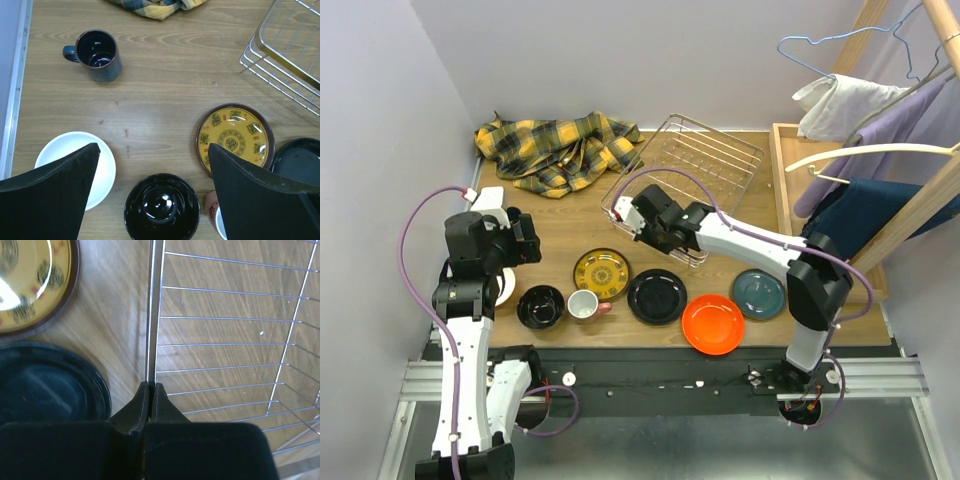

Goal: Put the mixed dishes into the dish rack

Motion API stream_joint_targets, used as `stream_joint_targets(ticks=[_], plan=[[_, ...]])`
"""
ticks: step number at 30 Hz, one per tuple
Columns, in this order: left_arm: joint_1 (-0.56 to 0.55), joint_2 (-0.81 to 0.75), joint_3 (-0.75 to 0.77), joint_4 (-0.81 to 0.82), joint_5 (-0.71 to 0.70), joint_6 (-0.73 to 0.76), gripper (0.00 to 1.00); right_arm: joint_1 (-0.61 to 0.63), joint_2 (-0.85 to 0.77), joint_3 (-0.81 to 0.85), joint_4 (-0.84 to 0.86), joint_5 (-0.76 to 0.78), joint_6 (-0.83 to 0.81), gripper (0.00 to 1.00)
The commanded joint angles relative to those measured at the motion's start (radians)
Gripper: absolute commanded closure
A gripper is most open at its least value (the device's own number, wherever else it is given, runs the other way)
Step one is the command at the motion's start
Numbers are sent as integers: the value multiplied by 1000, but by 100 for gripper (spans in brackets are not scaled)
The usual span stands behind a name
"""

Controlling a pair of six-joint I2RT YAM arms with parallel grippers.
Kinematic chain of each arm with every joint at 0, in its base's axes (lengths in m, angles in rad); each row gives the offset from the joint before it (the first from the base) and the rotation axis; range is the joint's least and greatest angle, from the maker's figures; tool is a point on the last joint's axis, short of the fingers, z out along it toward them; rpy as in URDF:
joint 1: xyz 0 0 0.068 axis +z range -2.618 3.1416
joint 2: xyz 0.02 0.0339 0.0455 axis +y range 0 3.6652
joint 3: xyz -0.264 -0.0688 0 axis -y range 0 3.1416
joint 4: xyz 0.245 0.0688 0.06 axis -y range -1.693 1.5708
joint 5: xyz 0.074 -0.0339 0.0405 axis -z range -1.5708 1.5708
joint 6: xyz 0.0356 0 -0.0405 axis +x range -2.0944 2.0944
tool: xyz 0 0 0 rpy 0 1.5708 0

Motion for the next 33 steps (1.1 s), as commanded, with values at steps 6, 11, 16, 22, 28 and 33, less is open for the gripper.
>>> stream_joint_targets(ticks=[6, 11, 16, 22, 28, 33], plan=[[6, 20, 3, 32, 75, -4, 1, -45, -140, -242, 61, -129, -410, 99], [6, 25, 4, 32, 88, -2, 1, -91, -155, -269, 35, -161, -456, 100], [6, 30, 3, 38, 143, 13, 1, -145, -190, -305, -2, -174, -545, 100], [5, 51, 4, 43, 206, 28, 1, -200, -261, -371, -19, -174, -654, 100], [3, 94, 23, 40, 241, 10, 1, -213, -333, -461, -4, -158, -749, 99], [3, 111, 29, 47, 250, 4, 1, -240, -367, -489, -1, -180, -792, 99]])
